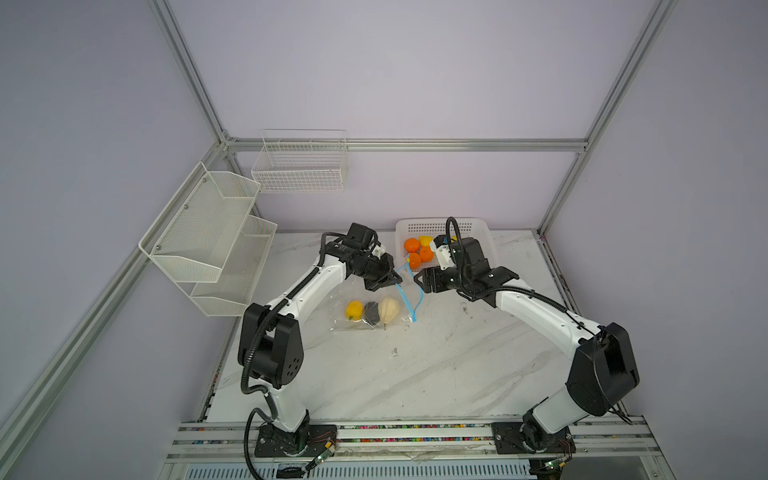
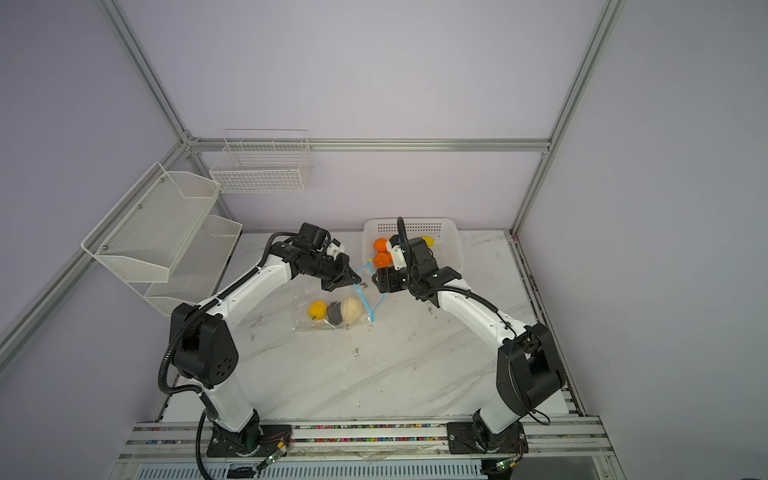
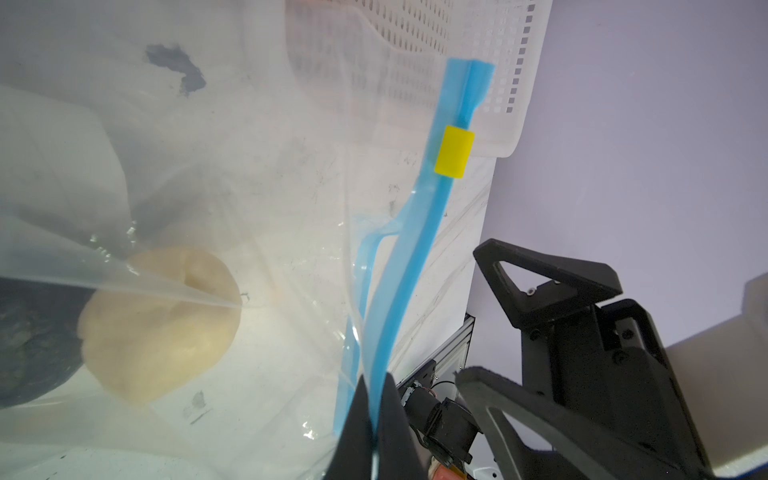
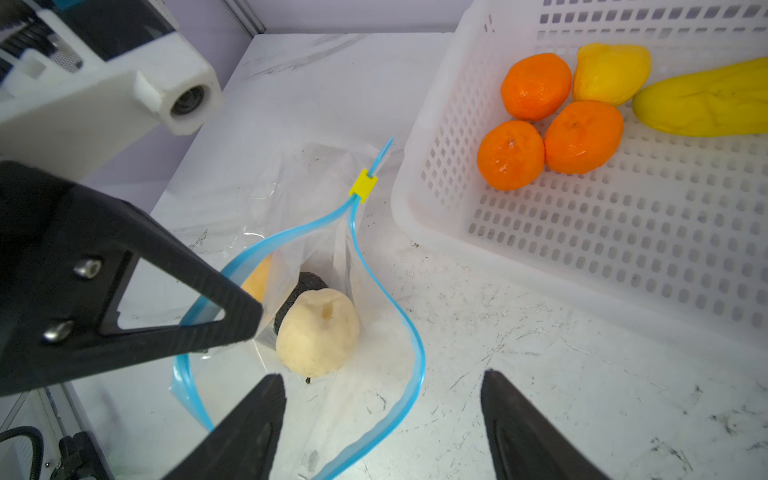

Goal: Place the food in the zip-top bag and seal the zipper
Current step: 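Raise the right gripper out of the bag and move it over the basket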

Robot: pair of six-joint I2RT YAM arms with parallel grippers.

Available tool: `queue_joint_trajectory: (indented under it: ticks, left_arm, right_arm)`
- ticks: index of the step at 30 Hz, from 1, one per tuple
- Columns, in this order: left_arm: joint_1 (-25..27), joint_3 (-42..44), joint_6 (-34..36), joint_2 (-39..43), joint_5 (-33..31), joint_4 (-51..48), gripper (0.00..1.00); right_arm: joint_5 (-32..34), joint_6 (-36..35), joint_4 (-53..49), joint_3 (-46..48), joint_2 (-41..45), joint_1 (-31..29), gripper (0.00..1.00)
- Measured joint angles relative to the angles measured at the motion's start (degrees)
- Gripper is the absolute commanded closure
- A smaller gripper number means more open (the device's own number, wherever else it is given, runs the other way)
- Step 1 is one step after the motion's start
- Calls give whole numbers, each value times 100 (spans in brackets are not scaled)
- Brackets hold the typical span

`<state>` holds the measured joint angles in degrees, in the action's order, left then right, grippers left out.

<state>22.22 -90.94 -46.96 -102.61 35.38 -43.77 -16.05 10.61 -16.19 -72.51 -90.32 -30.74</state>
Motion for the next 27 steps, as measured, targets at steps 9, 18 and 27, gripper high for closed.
queue_joint_trajectory:
  ticks: [9,18,27]
  left_arm:
    - [-96,0,0,0,2,0,100]
    - [-210,0,4,0,44,2,100]
    - [-282,0,7,0,136,0,100]
  right_arm:
    - [35,-4,-9,-389,-367,284,25]
    - [343,-63,-4,-1235,-1338,654,27]
    - [741,-203,-37,-2031,-2385,863,28]
